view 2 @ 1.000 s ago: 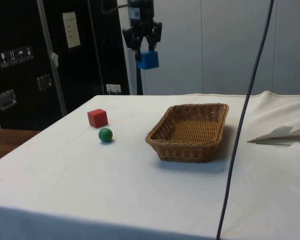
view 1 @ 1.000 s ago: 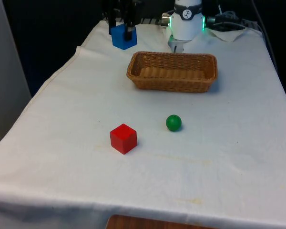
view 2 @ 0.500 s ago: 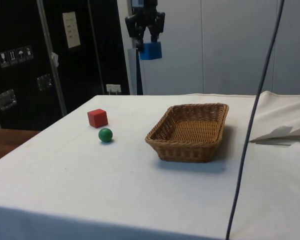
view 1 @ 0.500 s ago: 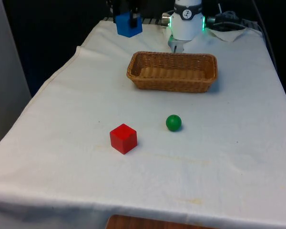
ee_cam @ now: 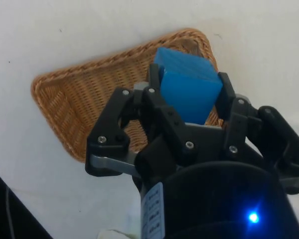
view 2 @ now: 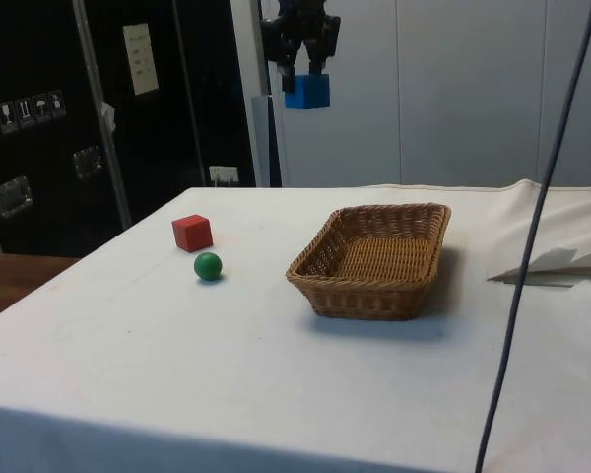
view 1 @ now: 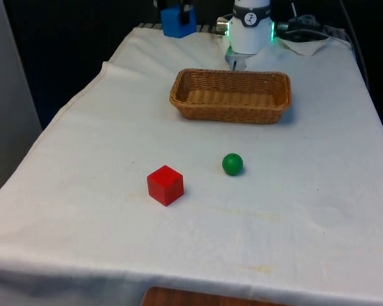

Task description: Place all non-red objects into the basket.

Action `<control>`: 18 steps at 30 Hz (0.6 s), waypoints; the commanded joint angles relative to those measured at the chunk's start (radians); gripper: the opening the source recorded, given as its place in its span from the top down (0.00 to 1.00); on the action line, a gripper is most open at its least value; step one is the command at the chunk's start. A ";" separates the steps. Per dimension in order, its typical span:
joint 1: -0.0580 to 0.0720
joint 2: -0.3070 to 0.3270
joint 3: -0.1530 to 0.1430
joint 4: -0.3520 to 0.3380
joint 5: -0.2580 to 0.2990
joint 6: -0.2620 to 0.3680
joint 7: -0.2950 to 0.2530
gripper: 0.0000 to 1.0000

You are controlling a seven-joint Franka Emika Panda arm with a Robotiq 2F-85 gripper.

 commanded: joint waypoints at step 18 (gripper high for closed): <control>0.002 -0.085 -0.001 -0.149 0.006 0.091 -0.052 0.95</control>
